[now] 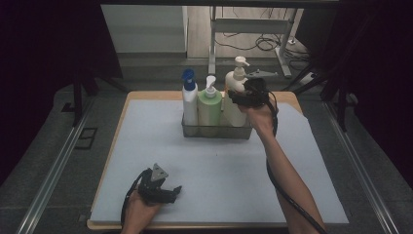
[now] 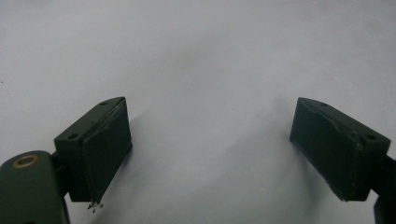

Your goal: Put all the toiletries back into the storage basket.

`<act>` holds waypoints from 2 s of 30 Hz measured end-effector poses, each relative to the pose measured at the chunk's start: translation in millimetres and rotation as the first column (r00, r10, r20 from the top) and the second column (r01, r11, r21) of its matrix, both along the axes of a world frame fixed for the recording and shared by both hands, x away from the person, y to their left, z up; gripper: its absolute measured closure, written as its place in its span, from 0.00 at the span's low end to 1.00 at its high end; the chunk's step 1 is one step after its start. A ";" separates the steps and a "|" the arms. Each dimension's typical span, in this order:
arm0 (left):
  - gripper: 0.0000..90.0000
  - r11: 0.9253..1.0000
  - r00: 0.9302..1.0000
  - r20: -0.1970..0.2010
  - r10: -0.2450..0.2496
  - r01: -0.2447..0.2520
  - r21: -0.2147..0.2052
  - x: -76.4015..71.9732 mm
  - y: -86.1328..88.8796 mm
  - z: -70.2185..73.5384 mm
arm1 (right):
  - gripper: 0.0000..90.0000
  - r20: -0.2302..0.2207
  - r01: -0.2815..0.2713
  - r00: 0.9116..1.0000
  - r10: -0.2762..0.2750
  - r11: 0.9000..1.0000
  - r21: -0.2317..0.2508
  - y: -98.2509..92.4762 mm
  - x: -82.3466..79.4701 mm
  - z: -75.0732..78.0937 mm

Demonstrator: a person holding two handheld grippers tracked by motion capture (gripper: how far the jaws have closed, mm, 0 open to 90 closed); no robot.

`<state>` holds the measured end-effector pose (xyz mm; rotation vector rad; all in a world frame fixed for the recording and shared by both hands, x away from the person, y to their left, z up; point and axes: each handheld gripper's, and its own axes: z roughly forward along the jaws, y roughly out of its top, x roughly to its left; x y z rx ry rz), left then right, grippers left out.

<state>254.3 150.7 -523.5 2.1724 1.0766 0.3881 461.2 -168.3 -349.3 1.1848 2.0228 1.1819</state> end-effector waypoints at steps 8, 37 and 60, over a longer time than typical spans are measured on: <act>0.14 1.000 1.000 -0.002 -0.002 0.002 0.001 0.0 0.1 0.1 | 0.42 0.006 0.016 1.000 -0.016 1.000 -0.004 -1.1 7.7 -7.6; 0.14 1.000 1.000 -0.001 -0.001 0.001 0.001 0.0 0.0 0.0 | 0.42 -0.027 0.024 0.999 -0.025 0.999 -0.023 -10.4 1.4 -39.6; 0.14 1.000 1.000 -0.001 -0.002 0.002 0.002 0.0 0.1 0.1 | 0.42 -0.073 0.033 0.997 -0.035 0.999 -0.033 -12.0 -0.8 -64.8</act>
